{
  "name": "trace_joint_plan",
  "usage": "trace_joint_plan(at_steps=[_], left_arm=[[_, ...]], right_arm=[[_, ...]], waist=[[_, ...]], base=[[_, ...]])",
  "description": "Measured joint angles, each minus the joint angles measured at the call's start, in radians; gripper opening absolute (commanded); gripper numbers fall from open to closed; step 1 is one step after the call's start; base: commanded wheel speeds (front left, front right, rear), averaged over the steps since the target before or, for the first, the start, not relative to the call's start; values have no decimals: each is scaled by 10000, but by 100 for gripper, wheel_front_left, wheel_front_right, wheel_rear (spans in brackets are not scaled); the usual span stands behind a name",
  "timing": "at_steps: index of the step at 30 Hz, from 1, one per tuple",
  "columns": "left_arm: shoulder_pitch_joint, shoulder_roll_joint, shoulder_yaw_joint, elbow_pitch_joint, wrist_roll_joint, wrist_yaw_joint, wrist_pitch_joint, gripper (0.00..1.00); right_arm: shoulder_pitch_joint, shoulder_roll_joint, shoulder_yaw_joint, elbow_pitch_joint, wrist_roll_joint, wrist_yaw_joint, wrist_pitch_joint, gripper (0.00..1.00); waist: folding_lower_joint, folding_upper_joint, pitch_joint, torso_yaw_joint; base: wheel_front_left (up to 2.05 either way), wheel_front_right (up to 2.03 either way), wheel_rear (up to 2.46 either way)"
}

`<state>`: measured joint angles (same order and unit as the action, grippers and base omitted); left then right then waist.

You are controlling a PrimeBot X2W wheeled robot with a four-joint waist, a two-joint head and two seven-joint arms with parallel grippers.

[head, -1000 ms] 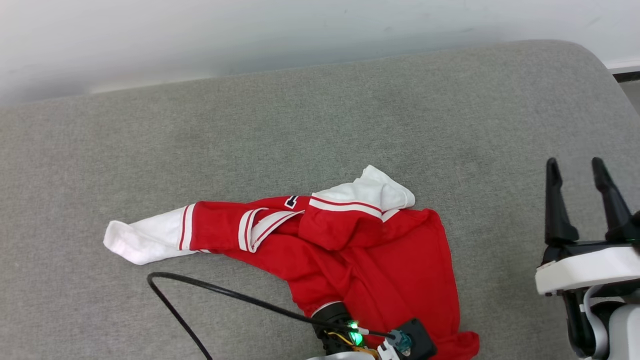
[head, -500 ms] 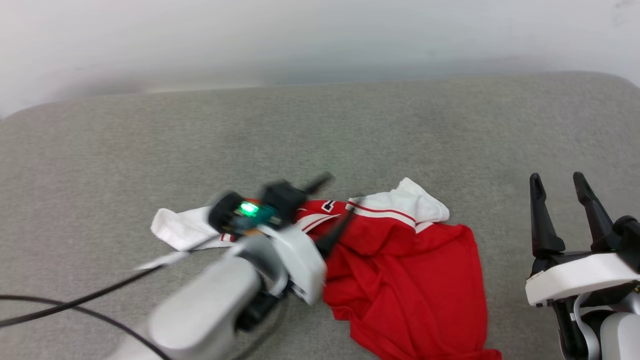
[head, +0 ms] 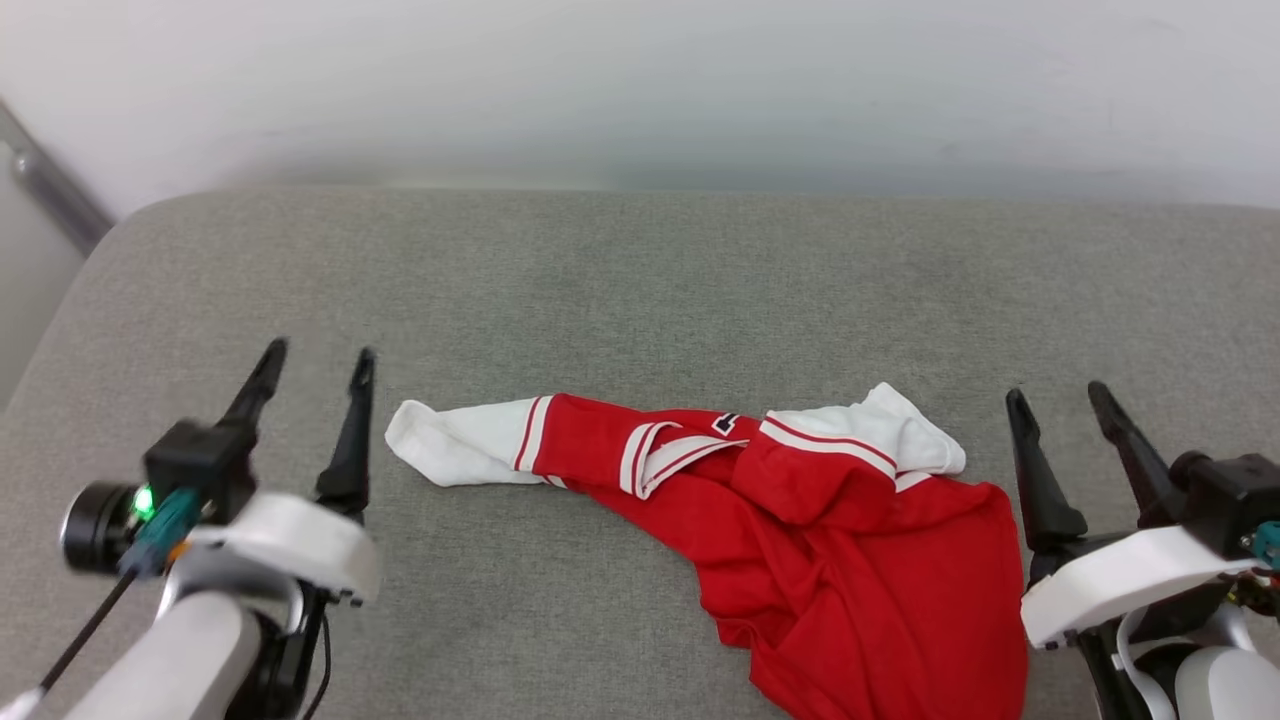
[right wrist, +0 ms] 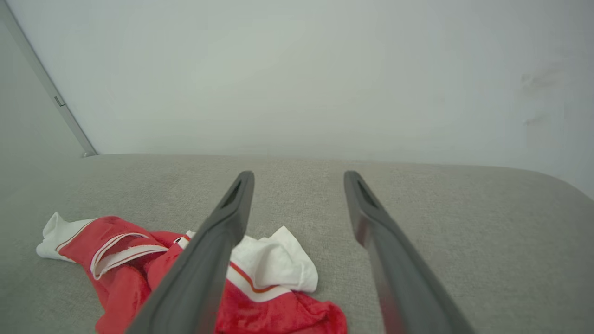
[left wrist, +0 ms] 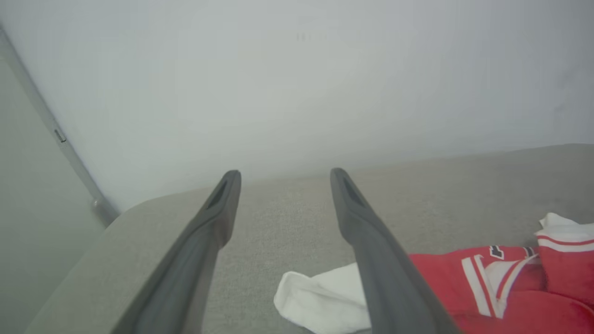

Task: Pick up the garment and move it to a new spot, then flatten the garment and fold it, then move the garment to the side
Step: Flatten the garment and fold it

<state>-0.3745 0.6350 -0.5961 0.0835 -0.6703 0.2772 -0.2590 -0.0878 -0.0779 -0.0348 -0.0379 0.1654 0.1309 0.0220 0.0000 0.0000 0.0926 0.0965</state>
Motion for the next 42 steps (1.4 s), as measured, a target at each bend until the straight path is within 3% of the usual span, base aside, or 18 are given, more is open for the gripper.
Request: trace_joint_plan(at_steps=[3,7,10,20,25,32,42], left_arm=[[1579,-330,1336,-1223,316,564,-13,100],[2955,-894,2286,-2174,953,744,-25,100],[3209,-1099,2652,-2512,1386,472,-27,100],[2992,-1783,2934,-2518,1894,-274,-27,100],[2835,-2155,2976,-2282,2042,-596,-31,100],[2648,-2661,3068,-2050,2311,-980,-40,100],[2555,-3091,3181,-1753,2568,-1369,-40,100]], right_arm=[[170,-94,48,48,113,0,173,100],[300,-359,155,71,115,0,621,100],[98,-857,399,61,311,0,1639,100],[-2761,-3145,1848,685,1578,0,7152,100],[-3901,-3996,2823,1534,1739,2,8596,100],[-4577,-4475,3568,2851,1908,2,9131,100],[-4806,-4646,3597,3877,2291,2,8947,98]], waist=[[0,0,6,155],[-1,0,73,370],[0,0,223,571],[1,0,1122,1332],[1,0,1515,1870],[1,0,1964,2527],[0,0,2416,3015]], base=[[0,0,0],[0,0,0],[0,0,0],[0,0,0],[0,0,0],[0,0,0],[0,0,0]])
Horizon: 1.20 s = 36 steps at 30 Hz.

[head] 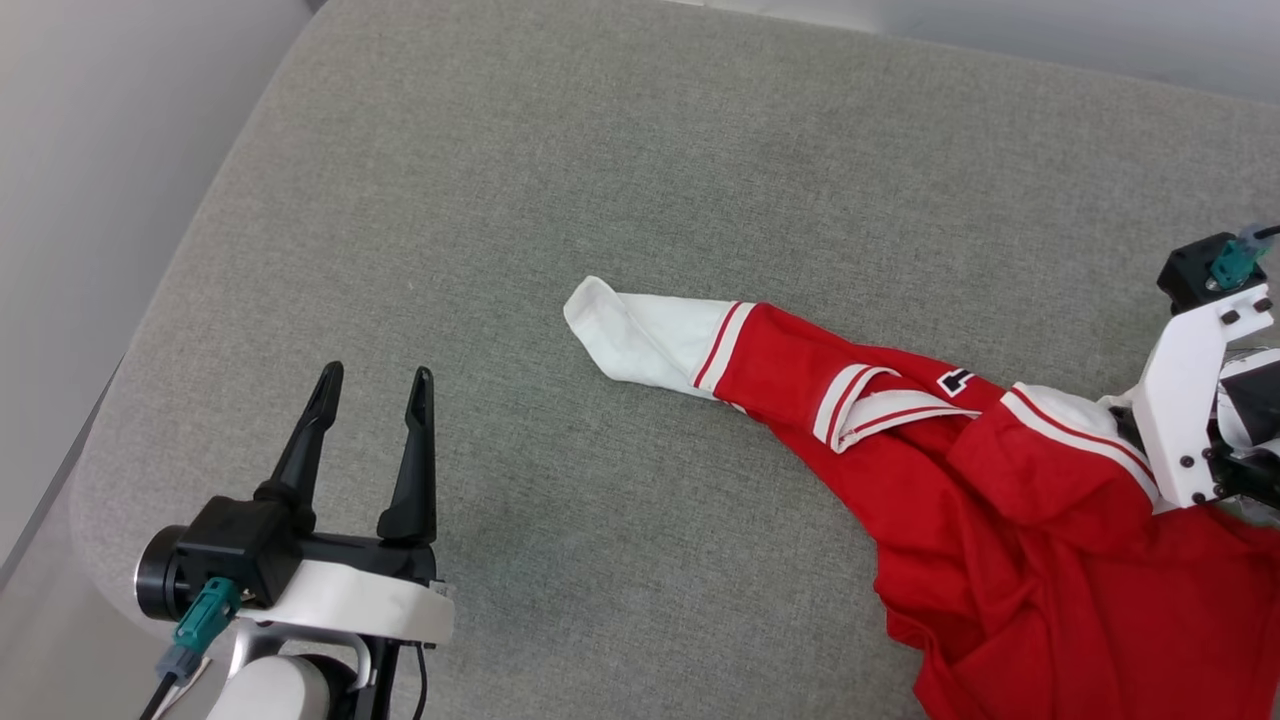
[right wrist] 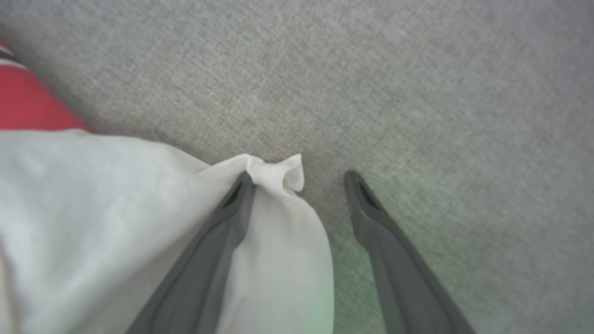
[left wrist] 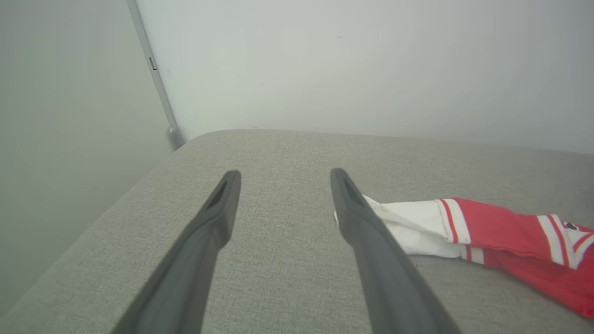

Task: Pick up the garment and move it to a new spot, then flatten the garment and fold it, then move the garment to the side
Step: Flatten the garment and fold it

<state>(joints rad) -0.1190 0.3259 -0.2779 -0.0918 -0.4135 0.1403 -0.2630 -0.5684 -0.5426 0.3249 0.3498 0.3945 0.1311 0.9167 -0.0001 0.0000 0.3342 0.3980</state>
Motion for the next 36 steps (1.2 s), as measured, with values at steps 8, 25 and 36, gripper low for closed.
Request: trace_joint_plan(at_steps=[8,25,36], left_arm=[[-27,-163,301,194,244,-192,0,100],[274,63,568,270,485,-249,2,100],[247,188,585,205,466,-217,59,100]], right_arm=[[-9,25,-15,257,278,10,-961,0],[-496,-384,-2782,2176,-984,0,-3714,0],[513,207,-4452,3476,-2257,2,-4065,100]], waist=[[1,0,33,-169],[1,0,-879,-1456],[1,0,-923,-1938]], base=[[0,0,0],[0,0,0],[0,0,0]])
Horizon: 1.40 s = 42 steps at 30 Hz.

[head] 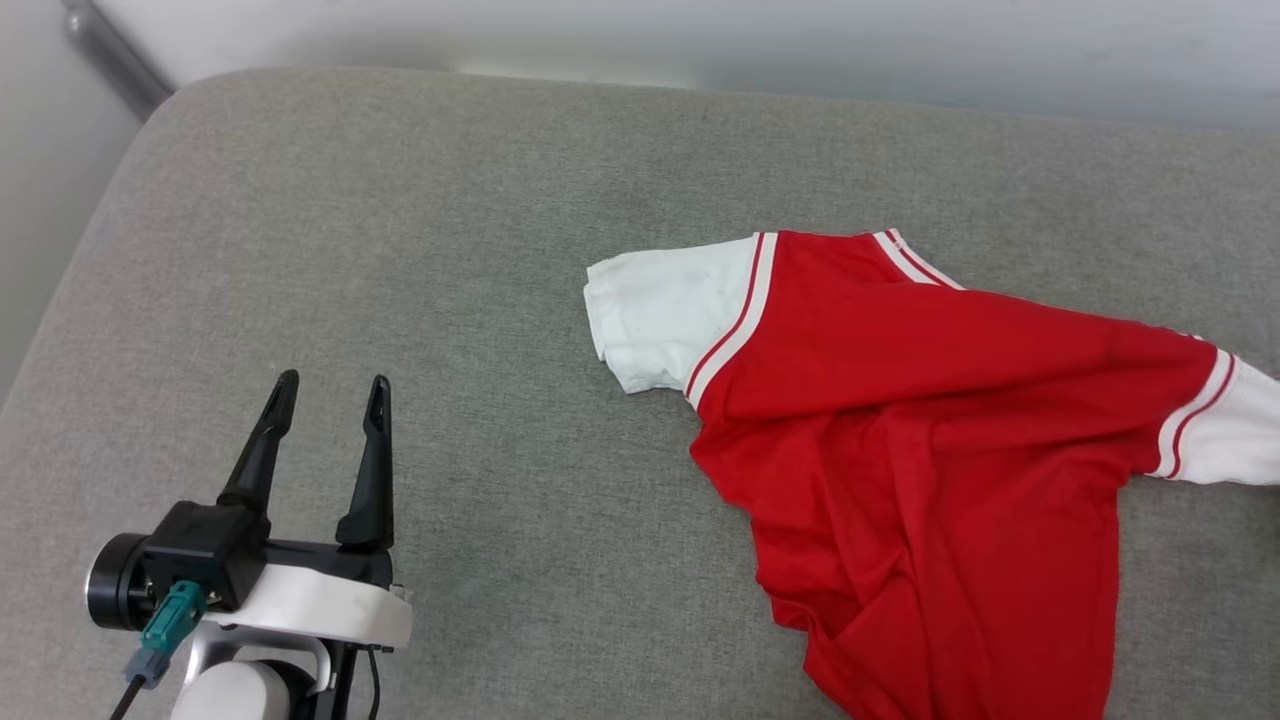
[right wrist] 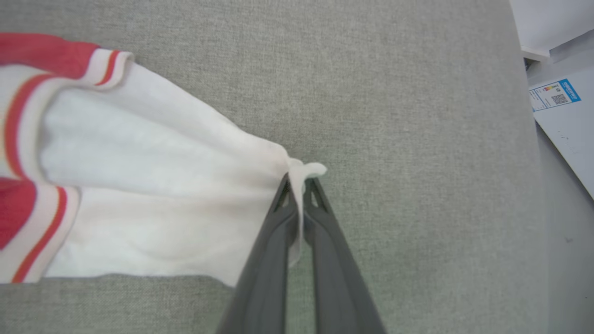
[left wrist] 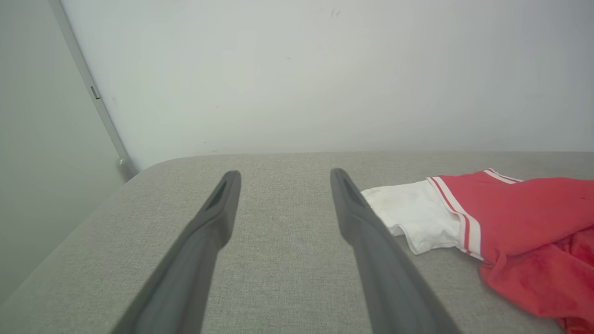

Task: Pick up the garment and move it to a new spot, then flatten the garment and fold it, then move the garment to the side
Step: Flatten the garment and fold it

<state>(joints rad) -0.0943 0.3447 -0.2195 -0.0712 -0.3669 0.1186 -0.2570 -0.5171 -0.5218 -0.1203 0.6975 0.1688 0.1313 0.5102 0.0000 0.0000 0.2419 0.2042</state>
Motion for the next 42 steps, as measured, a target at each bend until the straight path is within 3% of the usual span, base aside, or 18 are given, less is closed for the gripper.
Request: trace_joint_plan(at_steps=[7,15,22,29,34,38,42], left_arm=[[-128,182,142,33,-134,10,44,100],[-158,314,435,-31,-324,-102,6,100],[-133,364,531,-140,-391,-311,-19,100],[-463,713,483,-151,-642,-782,314,100],[-1692,1469,318,29,-1127,-1494,2071,100],[-3211,2276,-65,546,-1870,-2059,4637,100],[-4401,3074,-658,1202,-2892,-2347,7442,100]], right_arm=[[-61,571,-35,-800,-192,-2,-1220,100],[484,1172,531,-3561,483,-2,-3344,100],[2240,2443,326,-5990,871,-2,-5154,100],[3356,3453,207,-7194,713,-2,-6000,100],[3384,3672,77,-7674,508,-2,-6100,100],[3286,3772,21,-7935,426,-2,-6109,100],[3146,3965,-29,-8017,370,-2,-6161,100]], waist=[[0,0,-106,-357],[0,1,-541,-970],[0,1,-777,-1591],[0,0,-683,-2206],[0,1,-272,-2541],[0,1,193,-2795],[0,1,626,-3091]], base=[[0,0,0],[0,0,0],[0,0,0],[0,0,0],[0,0,0],[0,0,0],[0,0,0]])
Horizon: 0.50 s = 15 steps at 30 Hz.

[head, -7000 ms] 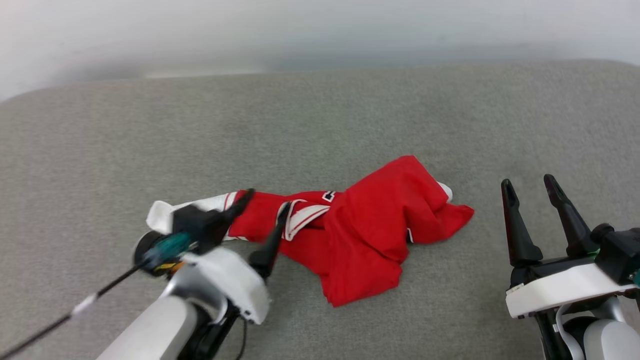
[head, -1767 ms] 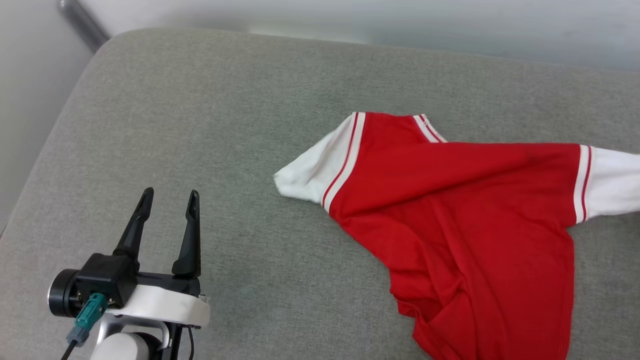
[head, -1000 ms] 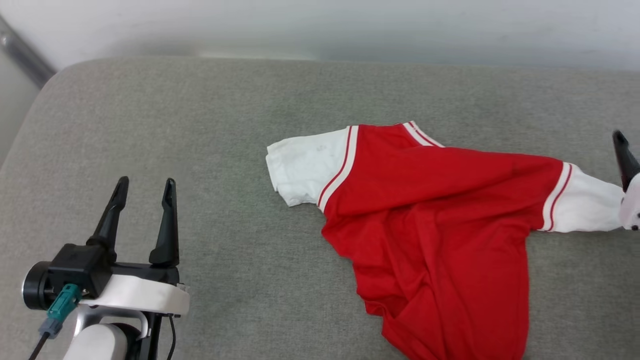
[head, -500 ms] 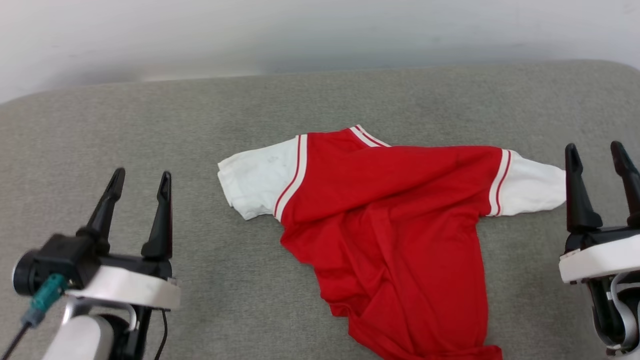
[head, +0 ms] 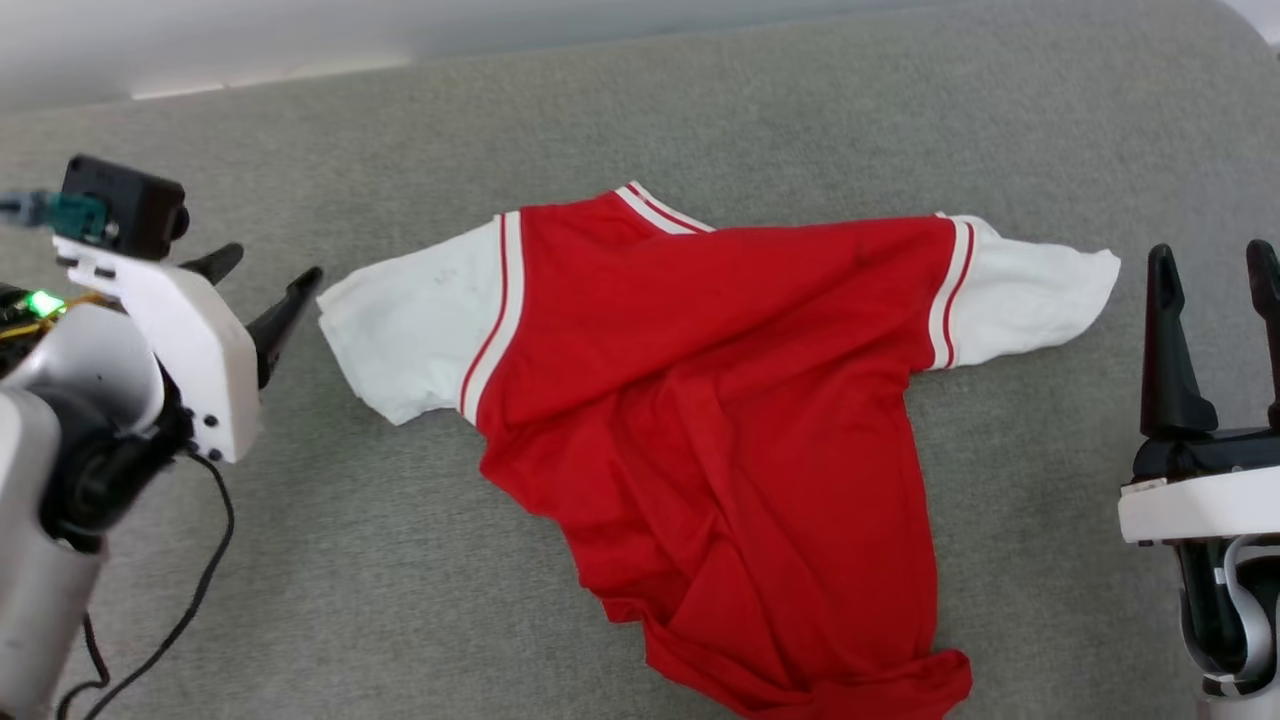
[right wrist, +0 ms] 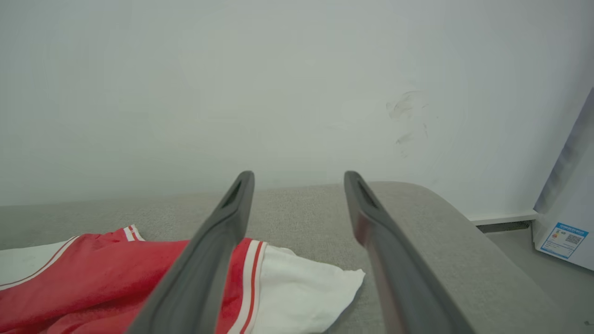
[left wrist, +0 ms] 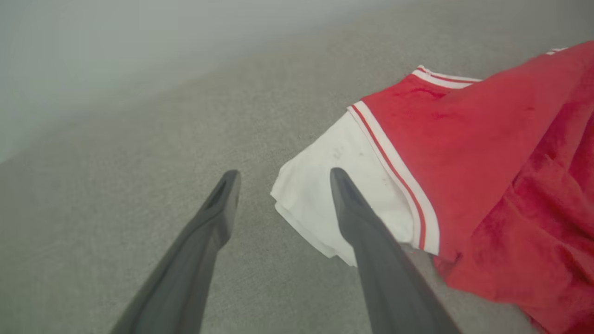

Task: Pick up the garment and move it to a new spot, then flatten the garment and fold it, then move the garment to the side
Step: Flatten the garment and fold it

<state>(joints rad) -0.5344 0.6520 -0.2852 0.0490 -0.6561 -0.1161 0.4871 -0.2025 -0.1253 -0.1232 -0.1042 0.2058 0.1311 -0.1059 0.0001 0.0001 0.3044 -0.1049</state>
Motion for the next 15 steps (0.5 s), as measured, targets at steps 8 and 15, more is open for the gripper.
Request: trace_joint_plan(at_steps=[8,15], left_arm=[[-1522,972,-773,1037,-1398,-121,3072,100],[-1997,1112,-1407,1768,-1475,-132,3526,100]], right_arm=[[-43,286,42,148,-75,0,-267,100],[-234,418,121,449,-107,0,-487,100]], waist=[[0,0,857,-547],[1,0,1397,-909]], base=[[0,0,0],[0,0,0]])
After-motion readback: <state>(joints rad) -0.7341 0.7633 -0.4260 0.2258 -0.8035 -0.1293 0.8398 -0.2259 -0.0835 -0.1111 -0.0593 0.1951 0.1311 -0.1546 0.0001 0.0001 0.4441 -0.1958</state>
